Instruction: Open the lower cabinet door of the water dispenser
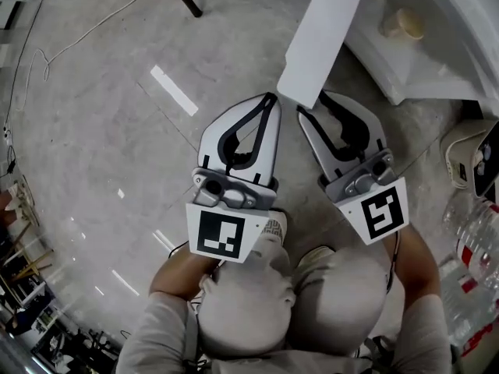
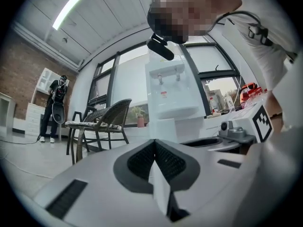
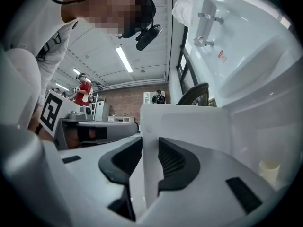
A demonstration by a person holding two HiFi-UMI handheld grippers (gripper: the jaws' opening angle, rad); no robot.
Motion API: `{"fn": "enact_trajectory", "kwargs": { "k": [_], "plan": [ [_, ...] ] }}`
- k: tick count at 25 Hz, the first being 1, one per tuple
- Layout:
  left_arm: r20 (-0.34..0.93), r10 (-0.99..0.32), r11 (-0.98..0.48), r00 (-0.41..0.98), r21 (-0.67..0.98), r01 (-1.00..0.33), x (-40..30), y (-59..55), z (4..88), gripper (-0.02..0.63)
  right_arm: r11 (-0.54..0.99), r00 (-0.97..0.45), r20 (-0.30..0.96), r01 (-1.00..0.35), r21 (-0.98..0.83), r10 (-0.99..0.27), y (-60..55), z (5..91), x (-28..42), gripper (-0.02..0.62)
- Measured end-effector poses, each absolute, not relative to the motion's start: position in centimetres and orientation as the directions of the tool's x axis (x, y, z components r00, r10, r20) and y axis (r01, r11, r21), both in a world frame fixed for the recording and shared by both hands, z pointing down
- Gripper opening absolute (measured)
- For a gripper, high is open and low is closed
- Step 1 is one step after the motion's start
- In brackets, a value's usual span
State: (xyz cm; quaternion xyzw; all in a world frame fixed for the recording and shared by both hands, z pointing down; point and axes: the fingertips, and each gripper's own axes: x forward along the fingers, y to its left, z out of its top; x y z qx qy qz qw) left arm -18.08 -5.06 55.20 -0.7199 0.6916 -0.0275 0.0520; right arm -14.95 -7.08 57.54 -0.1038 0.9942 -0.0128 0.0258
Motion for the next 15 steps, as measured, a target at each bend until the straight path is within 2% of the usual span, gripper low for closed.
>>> {"fn": "enact_trajectory", "kwargs": {
  "k": [13,15],
  "plan": [
    [-0.053,-0.995,0.093,-0.088,-0.108,-0.99,-24.0,-2.1,54.9,0.002,0.99,-0.989,-0.053,-0.138,-0.03,-0.14,-7.2,58.1,-22.8,0.112],
    [-0.056,-0.993,0.105,-0.1,-0.109,-0.988,-24.4,-2.1,54.8,0.002,0.99,-0.989,-0.053,-0.137,-0.025,-0.138,-7.4,58.0,-23.6,0.086]
  ]
}}
